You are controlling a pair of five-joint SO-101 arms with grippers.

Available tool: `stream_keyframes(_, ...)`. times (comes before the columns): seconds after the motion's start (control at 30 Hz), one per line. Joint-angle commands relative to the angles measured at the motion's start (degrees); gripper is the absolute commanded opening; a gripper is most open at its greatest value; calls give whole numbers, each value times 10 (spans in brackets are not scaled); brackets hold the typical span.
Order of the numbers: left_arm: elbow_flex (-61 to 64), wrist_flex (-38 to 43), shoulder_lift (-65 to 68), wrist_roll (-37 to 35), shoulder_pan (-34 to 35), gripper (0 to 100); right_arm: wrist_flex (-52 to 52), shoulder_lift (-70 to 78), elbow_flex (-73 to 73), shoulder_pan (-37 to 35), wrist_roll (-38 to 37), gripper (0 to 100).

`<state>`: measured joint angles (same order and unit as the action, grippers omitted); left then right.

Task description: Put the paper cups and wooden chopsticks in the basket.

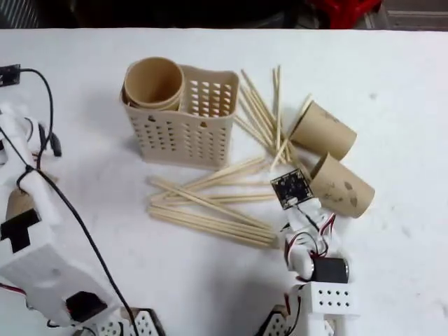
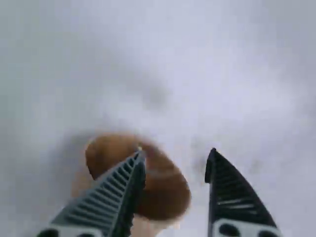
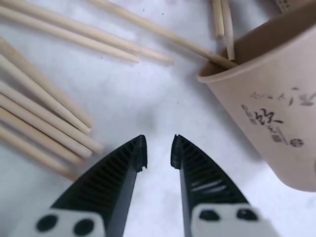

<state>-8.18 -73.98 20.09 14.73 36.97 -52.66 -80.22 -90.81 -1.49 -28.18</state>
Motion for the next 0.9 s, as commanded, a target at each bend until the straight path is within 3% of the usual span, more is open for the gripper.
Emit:
stream_keyframes(0.0,-81,-66,-3,29,24,215,10,-4,2,3,1,91)
stream_keyframes(0.27,-193,-179,-3,77,37,215,10,-4,2,4,1,91)
stream_keyframes(0.5,-237,-171,3,74,78,215,10,-4,2,4,1,91)
stream_keyframes(0.6,-237,-149,17,33,95,219,10,-4,2,4,1,91)
stream_keyframes(0.87,-244,-127,113,-4,81,240,10,-4,2,4,1,91)
